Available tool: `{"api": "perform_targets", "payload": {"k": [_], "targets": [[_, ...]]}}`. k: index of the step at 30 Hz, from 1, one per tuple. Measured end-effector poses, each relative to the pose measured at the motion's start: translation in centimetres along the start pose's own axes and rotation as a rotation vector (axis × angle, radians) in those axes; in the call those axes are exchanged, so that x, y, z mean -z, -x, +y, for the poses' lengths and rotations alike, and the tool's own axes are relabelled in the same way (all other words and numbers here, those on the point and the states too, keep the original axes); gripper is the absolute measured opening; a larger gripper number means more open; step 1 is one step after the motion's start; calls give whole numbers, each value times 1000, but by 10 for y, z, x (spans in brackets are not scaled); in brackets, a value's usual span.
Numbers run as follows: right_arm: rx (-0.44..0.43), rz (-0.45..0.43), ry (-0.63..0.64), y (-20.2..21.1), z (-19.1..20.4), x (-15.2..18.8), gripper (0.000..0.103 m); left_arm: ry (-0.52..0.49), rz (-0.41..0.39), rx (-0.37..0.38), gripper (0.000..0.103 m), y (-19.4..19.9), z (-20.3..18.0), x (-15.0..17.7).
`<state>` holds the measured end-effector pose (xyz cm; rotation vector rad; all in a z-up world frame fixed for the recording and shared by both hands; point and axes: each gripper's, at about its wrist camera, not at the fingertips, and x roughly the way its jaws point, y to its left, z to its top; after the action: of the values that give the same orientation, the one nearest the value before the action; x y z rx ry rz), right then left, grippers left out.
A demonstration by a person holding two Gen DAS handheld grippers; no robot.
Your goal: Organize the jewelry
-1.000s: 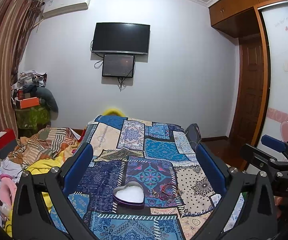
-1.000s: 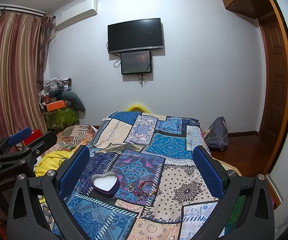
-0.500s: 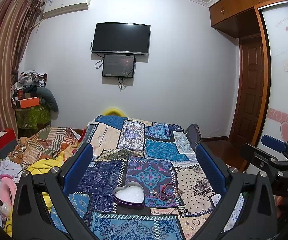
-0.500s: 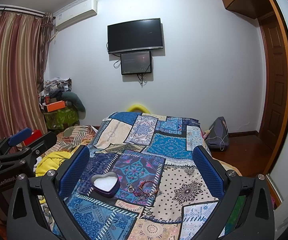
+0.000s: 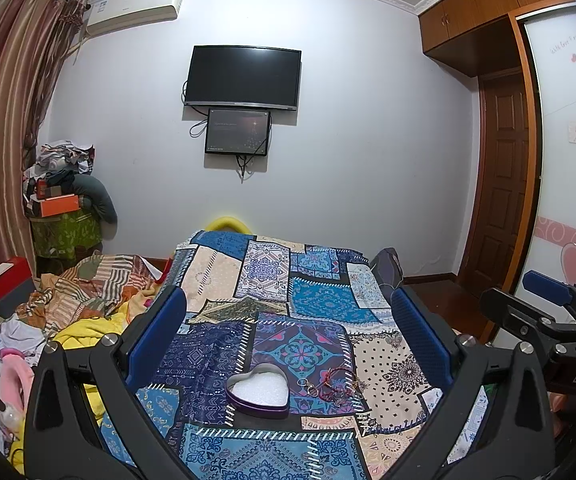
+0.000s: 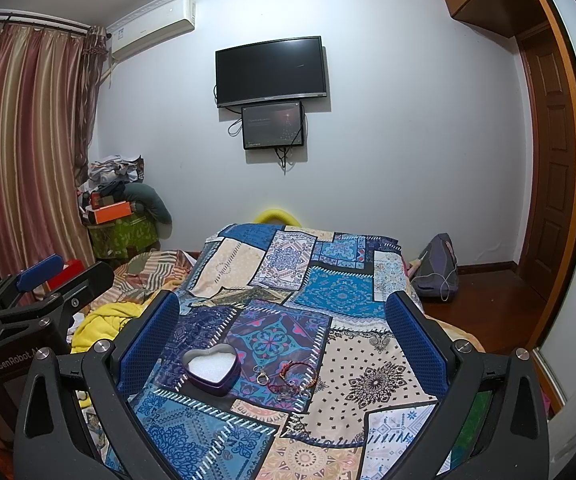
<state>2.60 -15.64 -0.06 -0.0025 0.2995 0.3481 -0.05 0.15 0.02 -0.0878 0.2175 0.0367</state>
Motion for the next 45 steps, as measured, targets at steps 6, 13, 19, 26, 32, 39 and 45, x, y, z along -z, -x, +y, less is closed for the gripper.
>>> {"api": "perform_targets", "payload": {"k": [6,13,19,26,32,39,45], "targets": [[-2,4,-1,-3,0,1,102,0,2,-2,103,-1,1,0],[-3,15,-4,-11,-2,5,102,3,8,-5,103,-5,3,-1],[-2,49,-18,-25,-10,12,102,1,36,-7,103,-20,3,3],[11,126,-41,-53,-25,25,102,-2,131,6,103,-54,2,17],[48,218,-55,-86,-47,44,102,-5,261,21,103,-98,-3,43],[95,338,-38,-123,-73,74,102,-7,439,51,103,-146,-9,88],[53,421,-29,-144,-84,93,93,17,597,104,87,-177,-12,127]]}}
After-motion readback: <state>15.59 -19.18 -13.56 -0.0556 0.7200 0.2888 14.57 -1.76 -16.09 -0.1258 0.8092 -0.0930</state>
